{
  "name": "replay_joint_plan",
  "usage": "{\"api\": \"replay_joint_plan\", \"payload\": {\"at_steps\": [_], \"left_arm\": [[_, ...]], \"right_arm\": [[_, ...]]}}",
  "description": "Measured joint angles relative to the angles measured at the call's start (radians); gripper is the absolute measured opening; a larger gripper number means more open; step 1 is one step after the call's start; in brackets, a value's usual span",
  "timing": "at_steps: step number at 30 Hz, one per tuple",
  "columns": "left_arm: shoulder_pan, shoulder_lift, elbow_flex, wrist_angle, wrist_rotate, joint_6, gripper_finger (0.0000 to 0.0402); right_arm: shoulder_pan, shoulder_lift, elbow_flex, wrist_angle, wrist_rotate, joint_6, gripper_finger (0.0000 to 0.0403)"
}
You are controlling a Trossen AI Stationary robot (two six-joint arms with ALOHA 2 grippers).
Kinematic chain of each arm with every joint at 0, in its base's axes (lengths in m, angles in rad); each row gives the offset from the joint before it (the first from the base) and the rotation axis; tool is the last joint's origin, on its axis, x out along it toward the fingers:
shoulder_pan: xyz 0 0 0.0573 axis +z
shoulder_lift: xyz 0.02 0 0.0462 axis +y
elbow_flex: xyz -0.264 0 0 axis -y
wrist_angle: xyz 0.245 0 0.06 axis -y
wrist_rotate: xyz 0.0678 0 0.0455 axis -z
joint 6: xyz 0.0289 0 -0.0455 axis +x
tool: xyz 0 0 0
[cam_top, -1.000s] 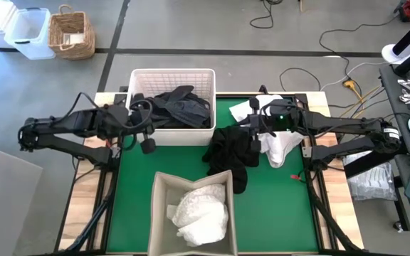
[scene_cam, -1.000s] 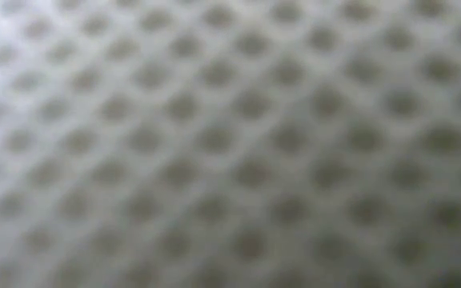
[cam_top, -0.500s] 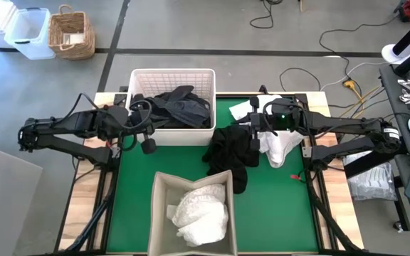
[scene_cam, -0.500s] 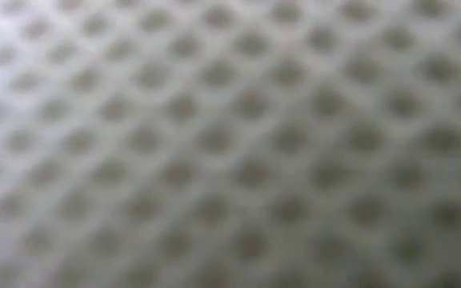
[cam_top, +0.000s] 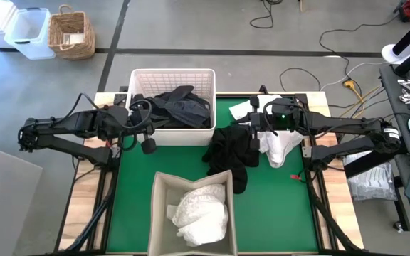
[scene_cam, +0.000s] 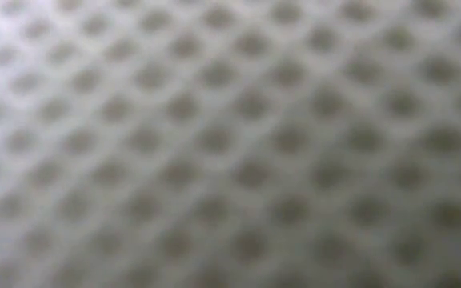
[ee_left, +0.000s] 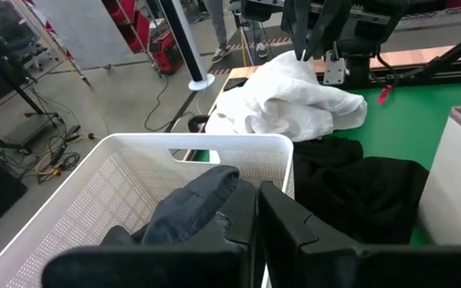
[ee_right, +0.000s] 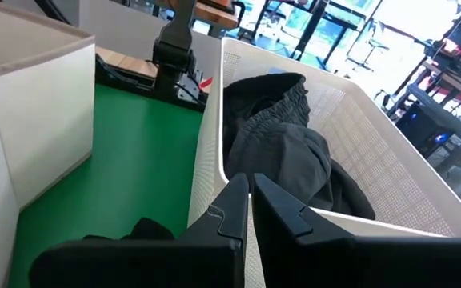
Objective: Sort clothes
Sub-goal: Put the white shirt into the laundry organizer
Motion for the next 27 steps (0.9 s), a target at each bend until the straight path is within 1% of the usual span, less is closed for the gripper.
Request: {"api": "replay_joint_plan", "payload": {"at_steps": [7,13,21,23,27], "left_arm": [[0.000,-0.006,0.000,-0.035,0.000,-0.055,0.0000],[-0.007,-0.019,0.000,-0.114,-0.001,-0.125,0.0000],[-0.080,-0.020,-0.007,-0.137,-0.004,-0.128,0.0000],[-0.110,-0.020,-0.019,-0.137,-0.037,-0.127,0.0000],[-0.166,-0.019,-0.038,-0.150,-0.156,-0.161,0.0000]], "right_arm": [[0.000,-0.041,0.000,-0.032,0.002,0.002,0.0013],[0.000,-0.111,0.000,-0.133,0.005,0.032,0.0013],[0.000,-0.185,0.000,-0.280,0.009,0.122,0.0013],[0.000,-0.189,0.000,-0.303,0.025,0.139,0.0013],[0.001,-0.181,0.000,-0.361,0.107,0.158,0.0013]]}}
